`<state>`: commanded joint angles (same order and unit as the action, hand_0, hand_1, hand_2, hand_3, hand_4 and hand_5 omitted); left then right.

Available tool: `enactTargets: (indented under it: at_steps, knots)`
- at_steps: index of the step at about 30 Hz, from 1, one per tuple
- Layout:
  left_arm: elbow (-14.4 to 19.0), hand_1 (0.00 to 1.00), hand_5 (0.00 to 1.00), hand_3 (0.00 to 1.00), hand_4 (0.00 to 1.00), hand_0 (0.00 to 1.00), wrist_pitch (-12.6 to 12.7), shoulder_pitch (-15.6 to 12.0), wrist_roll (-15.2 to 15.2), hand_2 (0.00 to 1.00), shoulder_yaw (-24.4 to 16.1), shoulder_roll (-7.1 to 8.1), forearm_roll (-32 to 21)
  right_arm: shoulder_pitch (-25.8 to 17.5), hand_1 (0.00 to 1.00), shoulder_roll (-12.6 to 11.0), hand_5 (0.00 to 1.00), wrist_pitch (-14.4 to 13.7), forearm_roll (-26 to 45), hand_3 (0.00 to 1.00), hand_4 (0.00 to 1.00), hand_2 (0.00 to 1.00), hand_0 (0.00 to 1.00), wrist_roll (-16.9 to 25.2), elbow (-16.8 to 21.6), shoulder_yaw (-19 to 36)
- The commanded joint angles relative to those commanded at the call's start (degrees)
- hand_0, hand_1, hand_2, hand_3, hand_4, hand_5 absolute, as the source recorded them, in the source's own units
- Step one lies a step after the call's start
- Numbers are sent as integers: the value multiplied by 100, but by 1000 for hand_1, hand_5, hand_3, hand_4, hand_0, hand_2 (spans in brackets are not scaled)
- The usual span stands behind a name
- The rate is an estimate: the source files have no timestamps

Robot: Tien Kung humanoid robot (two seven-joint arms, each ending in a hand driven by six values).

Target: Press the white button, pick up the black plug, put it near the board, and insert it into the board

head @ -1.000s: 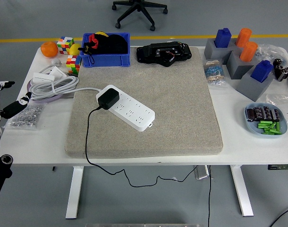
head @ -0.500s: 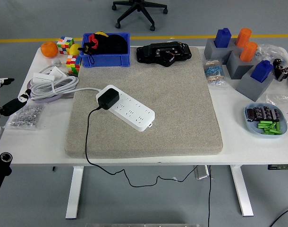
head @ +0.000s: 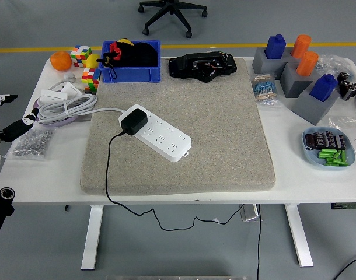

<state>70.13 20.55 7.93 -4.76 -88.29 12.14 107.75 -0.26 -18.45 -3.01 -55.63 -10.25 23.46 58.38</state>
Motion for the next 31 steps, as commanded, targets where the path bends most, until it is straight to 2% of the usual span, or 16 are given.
enactTargets:
  at_steps: [31]
  knots:
    - [84,868,394,736,803,828,17,-15,34,790,-17,-6,7,-45,644,-10,419,-2,-37,593,668,659,666,4,29,56]
